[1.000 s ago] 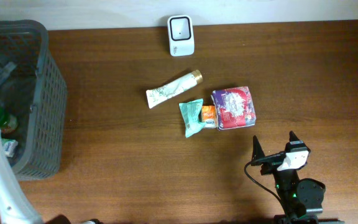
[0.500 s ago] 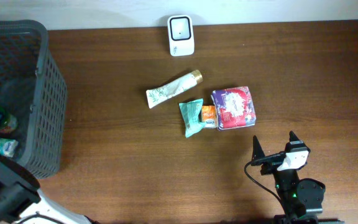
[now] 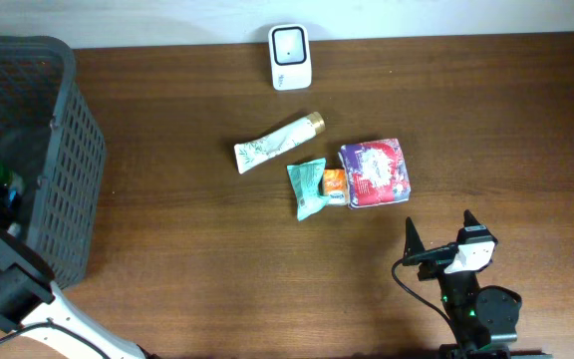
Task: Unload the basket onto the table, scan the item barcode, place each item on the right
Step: 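Reach the left gripper into the basket and grasp the small green wipes pack, then place the small green wipes pack beside the mint wipes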
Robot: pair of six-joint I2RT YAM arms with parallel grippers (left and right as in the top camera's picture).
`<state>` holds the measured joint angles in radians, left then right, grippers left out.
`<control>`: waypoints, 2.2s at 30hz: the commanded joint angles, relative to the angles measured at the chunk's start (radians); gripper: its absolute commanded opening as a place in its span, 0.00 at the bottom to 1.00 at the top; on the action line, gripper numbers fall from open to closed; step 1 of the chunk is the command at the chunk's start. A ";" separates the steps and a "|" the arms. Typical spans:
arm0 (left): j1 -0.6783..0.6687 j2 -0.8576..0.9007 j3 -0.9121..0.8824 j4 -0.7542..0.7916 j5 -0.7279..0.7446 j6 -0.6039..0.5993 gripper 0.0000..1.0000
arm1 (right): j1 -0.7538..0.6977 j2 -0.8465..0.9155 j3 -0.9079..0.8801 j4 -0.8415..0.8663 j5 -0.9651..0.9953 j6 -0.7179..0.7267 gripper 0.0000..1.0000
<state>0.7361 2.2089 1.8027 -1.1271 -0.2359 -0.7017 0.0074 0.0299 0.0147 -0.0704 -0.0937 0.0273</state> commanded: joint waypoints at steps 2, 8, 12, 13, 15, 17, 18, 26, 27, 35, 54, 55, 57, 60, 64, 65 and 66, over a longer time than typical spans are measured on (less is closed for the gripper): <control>0.009 0.018 -0.003 0.016 -0.008 -0.005 0.29 | 0.007 -0.004 -0.009 0.000 0.009 0.007 0.99; 0.009 0.008 0.026 -0.040 -0.007 -0.002 0.00 | 0.007 -0.004 -0.009 0.000 0.009 0.007 0.99; 0.009 -0.060 0.137 -0.172 0.092 -0.002 0.00 | 0.007 -0.004 -0.009 -0.001 0.009 0.007 0.99; 0.008 -0.076 0.161 -0.195 0.115 -0.002 0.00 | 0.007 -0.004 -0.009 0.000 0.009 0.007 0.99; 0.008 -0.165 0.255 -0.273 0.230 -0.002 0.00 | 0.007 -0.004 -0.009 0.000 0.009 0.007 0.99; 0.008 -0.243 0.280 -0.280 0.313 -0.002 0.00 | 0.007 -0.004 -0.009 0.000 0.009 0.007 0.99; 0.008 -0.303 0.280 -0.266 0.378 -0.002 0.00 | 0.007 -0.004 -0.009 0.000 0.009 0.007 0.99; -0.066 -0.614 0.280 -0.155 0.721 0.094 0.00 | 0.007 -0.004 -0.009 0.000 0.009 0.007 0.99; -0.134 -0.650 0.280 -0.113 0.722 0.165 0.00 | 0.007 -0.004 -0.009 0.000 0.009 0.007 0.99; -0.793 -0.631 0.272 -0.013 0.547 0.443 0.00 | 0.007 -0.004 -0.009 0.000 0.009 0.007 0.99; -1.238 0.095 0.272 -0.135 0.359 0.400 0.00 | 0.007 -0.004 -0.009 0.000 0.009 0.007 0.99; -1.242 0.114 0.272 -0.135 0.358 0.400 0.00 | 0.007 -0.004 -0.009 0.000 0.009 0.007 0.99; -1.244 0.135 0.272 -0.135 0.357 0.400 0.20 | 0.007 -0.004 -0.009 0.000 0.009 0.007 0.99; -1.236 0.134 0.287 -0.145 0.351 0.400 0.33 | 0.007 -0.004 -0.009 0.000 0.009 0.007 0.99; -1.189 0.134 0.498 -0.317 0.351 0.401 0.44 | 0.007 -0.004 -0.009 0.000 0.009 0.007 0.99; -1.176 0.134 0.565 -0.360 0.351 0.401 0.45 | 0.007 -0.004 -0.009 0.000 0.009 0.007 0.99; -1.160 0.134 0.650 -0.409 0.351 0.401 0.46 | 0.007 -0.004 -0.009 0.000 0.009 0.007 0.99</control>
<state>-0.4747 2.3493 2.2505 -1.4574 0.1226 -0.3027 0.0074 0.0299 0.0147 -0.0704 -0.0937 0.0269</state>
